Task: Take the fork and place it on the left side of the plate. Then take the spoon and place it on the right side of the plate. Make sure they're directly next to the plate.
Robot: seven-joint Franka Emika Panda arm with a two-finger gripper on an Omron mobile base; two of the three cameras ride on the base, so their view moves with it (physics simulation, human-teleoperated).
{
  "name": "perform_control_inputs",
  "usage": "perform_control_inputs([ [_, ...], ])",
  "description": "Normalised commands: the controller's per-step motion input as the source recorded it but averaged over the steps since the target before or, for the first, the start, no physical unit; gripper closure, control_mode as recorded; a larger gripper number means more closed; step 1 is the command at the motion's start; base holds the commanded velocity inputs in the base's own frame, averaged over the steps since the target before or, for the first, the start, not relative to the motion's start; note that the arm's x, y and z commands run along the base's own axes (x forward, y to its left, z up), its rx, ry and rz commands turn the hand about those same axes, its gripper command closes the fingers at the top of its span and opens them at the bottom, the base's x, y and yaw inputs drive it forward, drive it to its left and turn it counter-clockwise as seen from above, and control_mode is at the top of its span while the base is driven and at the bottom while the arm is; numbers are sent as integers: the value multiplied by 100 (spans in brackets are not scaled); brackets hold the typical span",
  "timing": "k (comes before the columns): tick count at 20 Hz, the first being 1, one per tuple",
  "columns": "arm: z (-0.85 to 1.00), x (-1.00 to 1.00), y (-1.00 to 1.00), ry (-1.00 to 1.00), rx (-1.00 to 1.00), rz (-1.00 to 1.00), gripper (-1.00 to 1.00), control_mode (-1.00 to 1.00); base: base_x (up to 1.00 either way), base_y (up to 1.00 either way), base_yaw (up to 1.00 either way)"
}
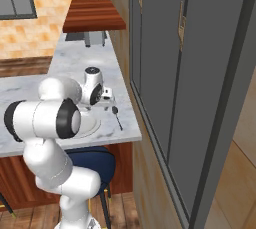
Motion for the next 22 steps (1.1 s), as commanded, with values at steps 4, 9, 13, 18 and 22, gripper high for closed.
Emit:
perform_control_inputs([
  [4, 31, -61, 25, 15, 0, -8, -100, -100, 0, 0, 0],
  [9, 14, -66, 19, 15, 0, -5, -100, -100, 0, 0, 0],
  [13, 1, -83, 13, 1, 0, 0, -100, -100, 0, 0, 0],
  [18, 0, -92, 10, -3, 0, 0, -100, -100, 0, 0, 0],
  [22, 0, -94, 4, -12, 0, 0, -100, -100, 0, 0, 0],
])
